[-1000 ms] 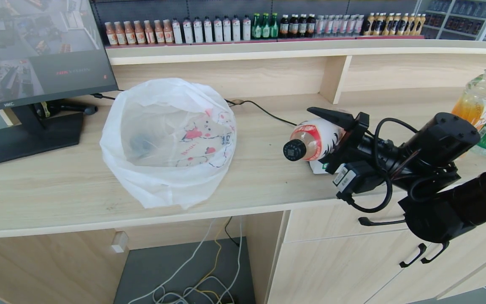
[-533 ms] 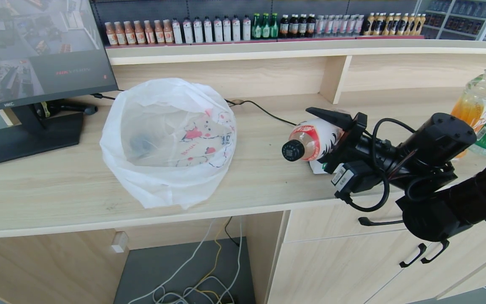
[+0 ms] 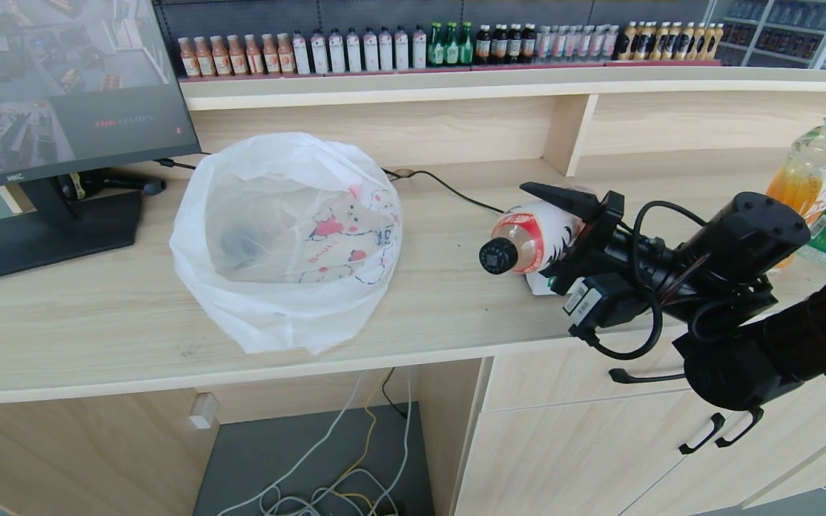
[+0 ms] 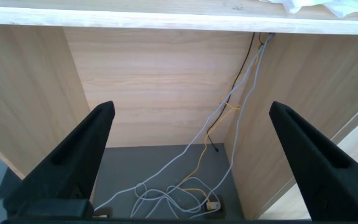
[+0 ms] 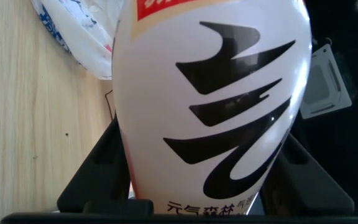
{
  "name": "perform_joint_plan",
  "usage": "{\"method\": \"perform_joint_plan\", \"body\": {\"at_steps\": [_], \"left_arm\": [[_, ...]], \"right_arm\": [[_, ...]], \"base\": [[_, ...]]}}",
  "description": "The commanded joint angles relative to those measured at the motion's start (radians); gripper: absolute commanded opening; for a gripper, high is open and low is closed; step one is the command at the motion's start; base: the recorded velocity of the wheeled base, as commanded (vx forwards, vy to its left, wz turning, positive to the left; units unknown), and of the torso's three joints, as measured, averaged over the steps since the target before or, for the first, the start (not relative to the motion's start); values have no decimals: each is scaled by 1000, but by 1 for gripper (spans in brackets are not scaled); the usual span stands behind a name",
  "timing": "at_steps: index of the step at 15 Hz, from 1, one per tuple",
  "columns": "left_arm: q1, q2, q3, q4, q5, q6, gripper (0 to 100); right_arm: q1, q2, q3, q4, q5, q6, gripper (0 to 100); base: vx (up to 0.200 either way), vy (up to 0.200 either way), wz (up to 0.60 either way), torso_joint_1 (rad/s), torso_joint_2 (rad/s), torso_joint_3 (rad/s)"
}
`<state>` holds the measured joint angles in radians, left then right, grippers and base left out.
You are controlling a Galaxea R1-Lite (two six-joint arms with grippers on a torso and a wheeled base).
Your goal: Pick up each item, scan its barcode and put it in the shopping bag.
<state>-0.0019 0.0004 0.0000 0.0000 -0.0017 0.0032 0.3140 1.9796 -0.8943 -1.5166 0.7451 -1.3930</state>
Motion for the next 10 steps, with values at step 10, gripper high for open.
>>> {"method": "perform_joint_plan", "body": {"at_steps": [10], "left_arm": [[0, 0, 0, 0, 2, -2, 100]], "right_arm": [[42, -165, 43, -54, -85, 336, 0]], "base": [[0, 0, 0, 0, 0, 0]]}}
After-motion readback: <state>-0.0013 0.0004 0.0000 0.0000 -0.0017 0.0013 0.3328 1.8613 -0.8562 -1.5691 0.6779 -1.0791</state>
